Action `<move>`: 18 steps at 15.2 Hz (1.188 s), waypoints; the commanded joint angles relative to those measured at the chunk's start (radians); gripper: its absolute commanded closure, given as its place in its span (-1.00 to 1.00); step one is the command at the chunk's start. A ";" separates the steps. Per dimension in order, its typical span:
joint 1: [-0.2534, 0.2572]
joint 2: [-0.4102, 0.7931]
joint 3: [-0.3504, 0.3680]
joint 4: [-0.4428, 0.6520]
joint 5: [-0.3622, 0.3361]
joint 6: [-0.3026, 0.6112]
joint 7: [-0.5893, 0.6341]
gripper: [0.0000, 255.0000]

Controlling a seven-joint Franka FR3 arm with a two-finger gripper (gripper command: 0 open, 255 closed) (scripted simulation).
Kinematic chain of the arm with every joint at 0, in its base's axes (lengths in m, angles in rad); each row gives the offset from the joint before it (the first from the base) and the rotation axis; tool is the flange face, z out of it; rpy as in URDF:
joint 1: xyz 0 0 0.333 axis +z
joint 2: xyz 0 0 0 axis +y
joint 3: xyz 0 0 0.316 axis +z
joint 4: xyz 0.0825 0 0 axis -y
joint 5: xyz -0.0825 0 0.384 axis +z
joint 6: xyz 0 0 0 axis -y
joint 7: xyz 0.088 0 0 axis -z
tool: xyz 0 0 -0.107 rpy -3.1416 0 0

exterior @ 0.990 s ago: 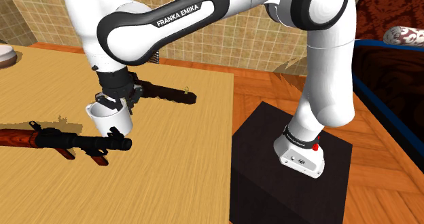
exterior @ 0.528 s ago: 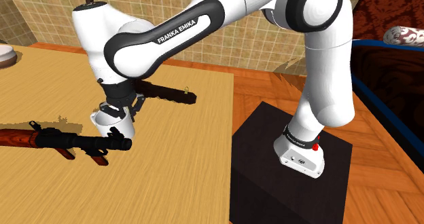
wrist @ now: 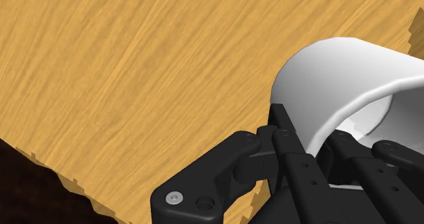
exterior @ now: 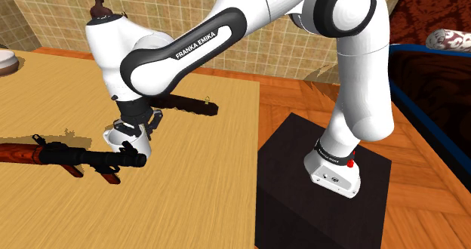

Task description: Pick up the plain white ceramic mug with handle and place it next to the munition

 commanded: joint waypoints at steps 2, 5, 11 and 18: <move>0.000 0.000 0.000 0.000 0.000 0.000 0.000 1.00; 0.000 0.000 0.000 0.000 0.000 0.001 0.000 -1.00; -0.003 -0.025 0.006 0.033 0.011 -0.055 -0.007 -1.00; -0.005 -0.043 0.009 0.067 0.019 -0.107 -0.012 -1.00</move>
